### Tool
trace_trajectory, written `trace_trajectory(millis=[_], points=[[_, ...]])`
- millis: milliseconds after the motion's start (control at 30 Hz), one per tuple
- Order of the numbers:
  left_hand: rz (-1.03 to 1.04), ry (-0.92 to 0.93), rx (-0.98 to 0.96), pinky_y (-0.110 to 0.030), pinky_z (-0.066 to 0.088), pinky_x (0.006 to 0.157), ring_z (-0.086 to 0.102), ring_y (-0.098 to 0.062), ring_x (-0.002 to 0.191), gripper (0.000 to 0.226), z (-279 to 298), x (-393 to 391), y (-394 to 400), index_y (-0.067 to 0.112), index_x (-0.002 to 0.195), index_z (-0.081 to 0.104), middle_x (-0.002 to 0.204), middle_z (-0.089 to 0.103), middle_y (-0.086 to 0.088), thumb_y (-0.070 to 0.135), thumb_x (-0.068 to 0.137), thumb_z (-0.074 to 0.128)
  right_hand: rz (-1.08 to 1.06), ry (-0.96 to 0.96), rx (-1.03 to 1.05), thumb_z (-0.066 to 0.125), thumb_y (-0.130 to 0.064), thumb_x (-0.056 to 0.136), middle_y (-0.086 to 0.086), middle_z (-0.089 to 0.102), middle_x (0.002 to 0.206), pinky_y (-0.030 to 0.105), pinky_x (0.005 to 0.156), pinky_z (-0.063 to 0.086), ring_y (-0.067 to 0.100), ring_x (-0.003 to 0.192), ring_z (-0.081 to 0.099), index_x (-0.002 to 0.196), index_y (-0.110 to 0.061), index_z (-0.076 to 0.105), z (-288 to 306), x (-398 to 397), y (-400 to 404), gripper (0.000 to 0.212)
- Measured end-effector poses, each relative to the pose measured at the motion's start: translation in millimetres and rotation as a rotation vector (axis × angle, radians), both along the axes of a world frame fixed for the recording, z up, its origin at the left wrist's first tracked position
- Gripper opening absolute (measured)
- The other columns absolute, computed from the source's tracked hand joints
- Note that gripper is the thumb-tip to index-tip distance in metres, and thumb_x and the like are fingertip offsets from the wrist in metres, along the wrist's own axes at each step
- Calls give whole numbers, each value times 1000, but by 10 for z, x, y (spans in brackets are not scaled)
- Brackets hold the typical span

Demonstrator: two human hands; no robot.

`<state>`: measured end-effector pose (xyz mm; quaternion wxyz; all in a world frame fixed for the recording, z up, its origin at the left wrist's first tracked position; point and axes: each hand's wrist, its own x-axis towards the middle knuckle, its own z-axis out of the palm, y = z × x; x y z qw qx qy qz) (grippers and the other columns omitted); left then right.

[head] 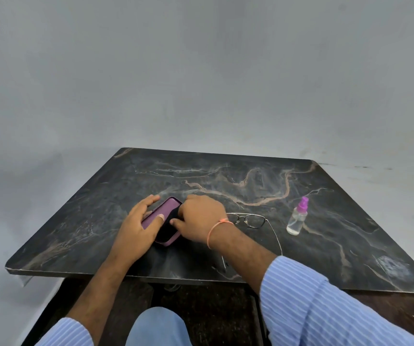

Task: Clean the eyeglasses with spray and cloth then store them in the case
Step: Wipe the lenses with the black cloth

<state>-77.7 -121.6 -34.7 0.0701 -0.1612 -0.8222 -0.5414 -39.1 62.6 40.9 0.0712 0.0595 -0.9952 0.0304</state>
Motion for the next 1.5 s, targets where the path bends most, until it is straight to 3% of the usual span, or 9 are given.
trace_trajectory(millis=[100, 333, 800, 1000, 1067, 1167, 1267, 1367, 1500], points=[[2, -21, 25, -32, 55, 106, 67, -11, 126, 44, 51, 31, 10, 34, 149, 59, 146, 65, 4, 16, 110, 57, -60, -64, 27, 66, -54, 94, 8, 73, 108, 35, 71, 48, 33, 101, 72, 106, -17, 71, -52, -114, -137, 40], [-42, -39, 38, -31, 44, 120, 57, -5, 141, 54, 24, -24, -20, 23, 149, 63, 149, 64, 9, -2, 105, 44, -126, -91, -52, 71, -28, 85, 10, 73, 103, 33, 68, 46, 35, 96, 73, 98, -16, 66, -74, -159, -211, 19], [60, 22, -22, -35, 45, 123, 63, -9, 134, 59, -23, -40, 8, 31, 120, 74, 141, 71, 6, -14, 93, 47, -169, 80, -516, 62, -49, 87, -12, 75, 77, 36, 80, 61, 16, 81, 73, 89, -33, 64, 83, 213, 435, 17], [173, 158, -259, -59, -3, 132, 59, -12, 137, 52, -21, -30, 57, 27, 122, 75, 144, 68, 9, -7, 91, 51, -178, 164, -666, 67, -47, 93, -12, 75, 65, 32, 65, 56, 1, 57, 68, 92, -36, 63, 91, 590, 860, 11], [240, 325, -226, -55, 5, 134, 61, -10, 131, 48, 40, 60, 59, 27, 121, 73, 137, 69, 11, -3, 90, 52, -163, 200, -712, 72, -41, 95, -14, 73, 64, 26, 61, 48, -1, 55, 62, 92, -34, 67, 90, 710, 951, 9], [196, 503, -141, -31, 45, 118, 65, -4, 117, 34, 189, 363, 185, 24, 119, 74, 120, 72, 14, 4, 97, 57, -121, 224, -808, 80, -32, 93, -14, 78, 78, 27, 72, 59, 0, 74, 72, 93, -33, 74, 61, 865, 1055, 6], [26, 223, -49, -16, 55, 91, 72, 4, 105, 16, 430, 731, 510, 36, 107, 81, 106, 79, 21, 28, 101, 69, -76, 232, -853, 82, -27, 91, -11, 79, 86, 31, 78, 63, 6, 77, 75, 95, -35, 77, 29, 976, 1116, 10], [-151, -159, 60, -38, 62, 96, 79, -13, 100, 33, 566, 884, 817, 40, 100, 85, 102, 85, 8, 64, 94, 63, -34, 232, -884, 83, -25, 91, -14, 78, 88, 25, 71, 61, 6, 74, 74, 96, -36, 79, 14, 1066, 1140, 14], [-247, -328, 242, -41, 66, 98, 83, -19, 100, 23, 682, 985, 1078, 22, 99, 88, 98, 86, -3, 40, 99, 75, 6, 226, -938, 84, -21, 90, -13, 80, 91, 29, 71, 64, 10, 76, 77, 99, -35, 79, 11, 1176, 1177, 17]])
